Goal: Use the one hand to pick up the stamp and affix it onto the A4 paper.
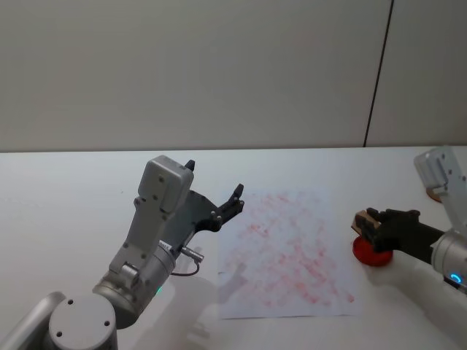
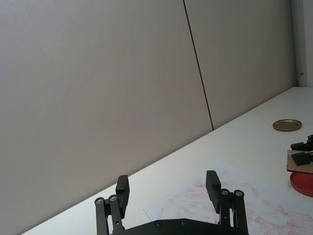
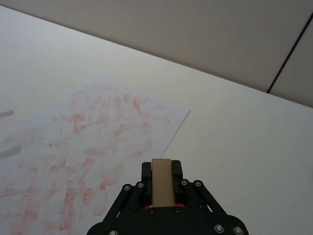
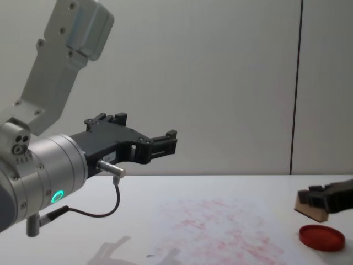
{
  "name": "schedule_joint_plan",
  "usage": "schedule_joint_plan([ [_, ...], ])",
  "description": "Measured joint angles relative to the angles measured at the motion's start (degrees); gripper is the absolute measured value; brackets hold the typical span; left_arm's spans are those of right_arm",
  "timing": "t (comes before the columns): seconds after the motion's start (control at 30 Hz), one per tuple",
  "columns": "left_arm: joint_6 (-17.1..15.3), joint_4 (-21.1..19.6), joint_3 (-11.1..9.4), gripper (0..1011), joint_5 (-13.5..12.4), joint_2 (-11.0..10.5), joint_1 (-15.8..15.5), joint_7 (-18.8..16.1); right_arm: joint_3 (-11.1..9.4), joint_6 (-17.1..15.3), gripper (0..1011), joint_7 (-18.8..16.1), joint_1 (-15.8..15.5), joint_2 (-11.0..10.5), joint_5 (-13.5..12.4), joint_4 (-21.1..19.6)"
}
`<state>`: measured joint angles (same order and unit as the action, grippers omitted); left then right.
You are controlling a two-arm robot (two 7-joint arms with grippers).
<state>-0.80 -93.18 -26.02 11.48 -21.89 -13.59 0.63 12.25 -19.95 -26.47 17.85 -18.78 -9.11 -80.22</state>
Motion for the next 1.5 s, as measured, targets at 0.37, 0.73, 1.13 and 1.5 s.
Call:
schedule_joint_plan([
  [0.37, 0.0, 0.0, 0.0, 993, 0.0, 0.0, 0.0, 0.0, 1.0, 1.6, 224, -5.6, 1.2, 0.4, -0.1, -0.7],
  [0.73, 0.0, 0.0, 0.0, 993, 0.0, 0.0, 0.0, 0.0, 3.0, 2.0, 223, -10.9, 2.4, 1.3, 2.4, 1.2],
  [1.13, 0.0, 0.0, 0.0, 993, 0.0, 0.0, 0.0, 0.0, 5.0, 2.4, 224, -13.4, 2.5, 1.8, 5.6, 3.2],
  [1.5, 0.0, 0.0, 0.0, 993, 0.0, 0.0, 0.0, 0.0, 5.8, 2.6, 224, -15.3, 3.3, 1.8, 7.7, 4.8],
])
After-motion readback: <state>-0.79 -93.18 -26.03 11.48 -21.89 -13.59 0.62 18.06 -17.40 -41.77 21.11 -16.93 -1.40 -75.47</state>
